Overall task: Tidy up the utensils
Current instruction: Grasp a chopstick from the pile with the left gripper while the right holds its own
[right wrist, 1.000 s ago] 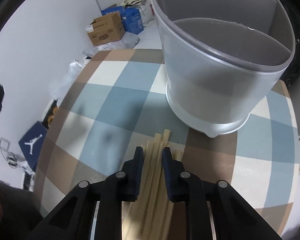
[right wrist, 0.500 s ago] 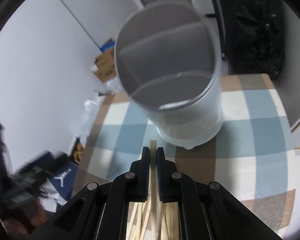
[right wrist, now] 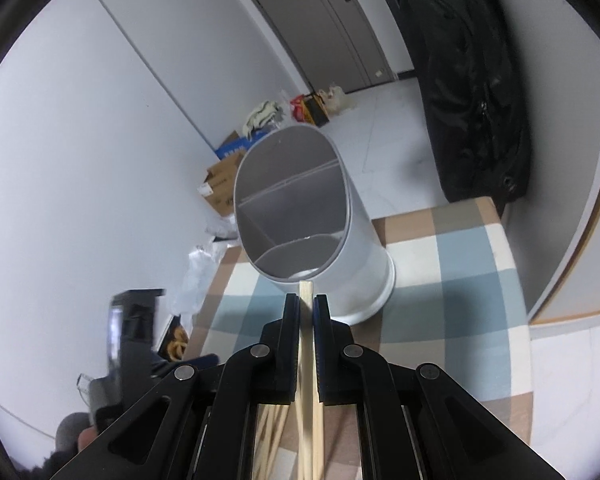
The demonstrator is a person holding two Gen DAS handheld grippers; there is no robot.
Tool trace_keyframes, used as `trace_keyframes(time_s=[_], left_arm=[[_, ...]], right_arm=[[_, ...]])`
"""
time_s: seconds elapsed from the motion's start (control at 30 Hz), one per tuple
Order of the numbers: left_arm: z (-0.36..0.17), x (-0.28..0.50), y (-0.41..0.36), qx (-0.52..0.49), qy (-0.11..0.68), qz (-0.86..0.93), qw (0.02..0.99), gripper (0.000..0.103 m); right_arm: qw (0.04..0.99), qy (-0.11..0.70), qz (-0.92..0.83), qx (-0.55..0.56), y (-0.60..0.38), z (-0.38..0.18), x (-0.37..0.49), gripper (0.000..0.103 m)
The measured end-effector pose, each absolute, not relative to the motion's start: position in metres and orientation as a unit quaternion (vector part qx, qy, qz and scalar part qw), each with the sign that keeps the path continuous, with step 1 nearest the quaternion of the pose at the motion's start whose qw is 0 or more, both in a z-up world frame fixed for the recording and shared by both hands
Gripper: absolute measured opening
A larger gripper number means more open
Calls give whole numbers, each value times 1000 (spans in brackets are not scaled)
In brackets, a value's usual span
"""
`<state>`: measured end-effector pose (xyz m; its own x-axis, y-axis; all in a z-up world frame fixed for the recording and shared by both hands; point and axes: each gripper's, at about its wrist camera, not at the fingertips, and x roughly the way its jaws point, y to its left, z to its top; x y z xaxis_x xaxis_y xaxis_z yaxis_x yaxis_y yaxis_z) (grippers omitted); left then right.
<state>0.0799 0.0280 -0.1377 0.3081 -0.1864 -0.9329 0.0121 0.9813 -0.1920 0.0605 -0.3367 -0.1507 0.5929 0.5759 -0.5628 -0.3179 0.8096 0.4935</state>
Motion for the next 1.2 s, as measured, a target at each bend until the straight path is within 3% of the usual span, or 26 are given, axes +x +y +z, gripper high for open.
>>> trace_keyframes(time_s=[0.13, 0.2, 0.3, 0.33, 0.43, 0.8, 1.0, 1.03, 1.17, 1.2], left_arm=[[-147, 85, 26, -70, 597, -60, 797, 52], [-146, 85, 25, -67, 594, -56, 800, 46], [-144, 85, 22, -61, 590, -55, 803, 21], [-144, 85, 23, -68, 590, -60, 802, 9], [-143, 84, 23, -78, 582, -62, 807, 3], [-112, 69, 27, -109, 517, -80, 845, 0], [-124, 79, 36, -127, 544, -72, 827, 0], [-129, 82, 35, -126, 558, -74, 817, 5], [-134, 79, 24, -97, 568, -70, 814, 42], [-135, 78, 20, -88, 568, -64, 816, 45]], right_arm=[[876, 364, 261, 181, -349, -150, 56, 6], [874, 363, 263, 188, -355, -149, 55, 6], [872, 361, 265, 199, -364, -147, 55, 6], [871, 360, 265, 202, -366, -147, 56, 6], [871, 360, 265, 206, -369, -148, 56, 6], [871, 354, 266, 214, -372, -147, 54, 6], [875, 350, 263, 206, -369, -148, 51, 6], [874, 352, 263, 209, -369, -149, 50, 6], [873, 352, 264, 210, -368, -149, 47, 6], [875, 349, 266, 207, -367, -148, 46, 6]])
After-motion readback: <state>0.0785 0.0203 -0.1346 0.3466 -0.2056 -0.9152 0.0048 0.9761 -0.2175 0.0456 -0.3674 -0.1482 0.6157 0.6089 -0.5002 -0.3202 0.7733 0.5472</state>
